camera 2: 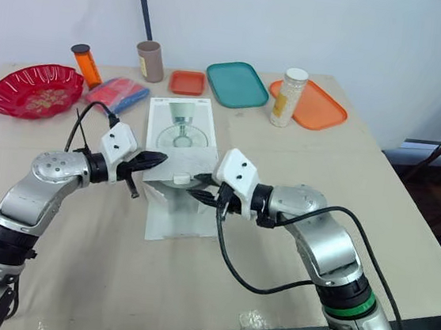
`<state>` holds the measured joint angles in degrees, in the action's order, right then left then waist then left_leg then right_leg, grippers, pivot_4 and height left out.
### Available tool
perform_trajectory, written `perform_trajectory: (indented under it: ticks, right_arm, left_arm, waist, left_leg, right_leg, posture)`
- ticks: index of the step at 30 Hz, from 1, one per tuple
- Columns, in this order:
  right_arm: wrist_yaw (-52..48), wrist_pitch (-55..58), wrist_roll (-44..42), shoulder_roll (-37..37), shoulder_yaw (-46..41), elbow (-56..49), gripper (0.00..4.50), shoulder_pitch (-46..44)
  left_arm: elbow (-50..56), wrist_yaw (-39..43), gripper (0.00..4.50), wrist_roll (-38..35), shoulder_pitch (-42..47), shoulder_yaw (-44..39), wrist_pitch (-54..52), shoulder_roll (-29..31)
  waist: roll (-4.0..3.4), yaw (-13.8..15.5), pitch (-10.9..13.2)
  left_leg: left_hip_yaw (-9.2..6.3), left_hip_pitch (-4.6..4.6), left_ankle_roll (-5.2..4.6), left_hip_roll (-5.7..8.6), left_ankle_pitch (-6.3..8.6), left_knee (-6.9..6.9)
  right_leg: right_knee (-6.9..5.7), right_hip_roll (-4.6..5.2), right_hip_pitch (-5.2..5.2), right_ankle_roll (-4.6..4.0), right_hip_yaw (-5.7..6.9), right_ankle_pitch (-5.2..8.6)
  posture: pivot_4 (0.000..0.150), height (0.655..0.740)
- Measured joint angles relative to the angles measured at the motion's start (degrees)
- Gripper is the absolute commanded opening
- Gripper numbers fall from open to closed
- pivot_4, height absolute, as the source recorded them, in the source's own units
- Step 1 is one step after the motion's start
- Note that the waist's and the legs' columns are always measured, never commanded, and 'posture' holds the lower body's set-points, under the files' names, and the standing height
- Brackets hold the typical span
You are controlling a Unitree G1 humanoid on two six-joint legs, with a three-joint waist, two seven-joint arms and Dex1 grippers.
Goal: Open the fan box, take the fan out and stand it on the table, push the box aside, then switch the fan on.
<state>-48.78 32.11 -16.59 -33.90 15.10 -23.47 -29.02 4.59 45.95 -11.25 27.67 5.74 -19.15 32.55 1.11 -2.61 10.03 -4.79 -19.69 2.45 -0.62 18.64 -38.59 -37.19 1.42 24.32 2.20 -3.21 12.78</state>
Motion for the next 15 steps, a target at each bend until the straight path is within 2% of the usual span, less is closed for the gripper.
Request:
perform_trajectory:
  ticks: [1,5,15]
  right_arm:
    - [-0.2,-1.3,1.4,-0.8,0.8,-0.1,0.03,0.3]
    - [-0.7,-5.3,7.7,-3.4,5.2,-1.9,0.03,1.3]
    - [3.3,-3.6,16.1,-0.4,10.3,-5.7,0.03,0.9]
  left_arm:
    - [0.0,0.0,0.0,0.0,0.0,0.0,0.0,0.0]
    - [0.0,0.1,0.0,0.0,-0.1,0.0,0.0,0.0]
    - [0.6,0.6,0.0,-0.2,-0.4,0.0,-0.8,-0.1]
  waist:
    - [0.0,0.0,0.0]
    - [0.0,0.0,0.0]
    - [-0.01,0.0,0.0]
  left_leg:
    - [0.01,0.0,0.0,0.0,0.0,0.0]
    - [0.0,0.01,0.0,-0.01,0.0,0.0]
    - [-0.01,0.02,0.01,0.0,-0.01,-0.01]
  right_leg:
    - [0.0,0.0,0.0,0.0,0.0,0.0]
    - [0.01,-0.01,0.0,0.0,0.0,0.0]
    - [0.0,-0.01,-0.01,0.0,0.0,0.0]
  posture:
    - [0.15,0.74]
    - [0.15,0.74]
    - [0.15,0.74]
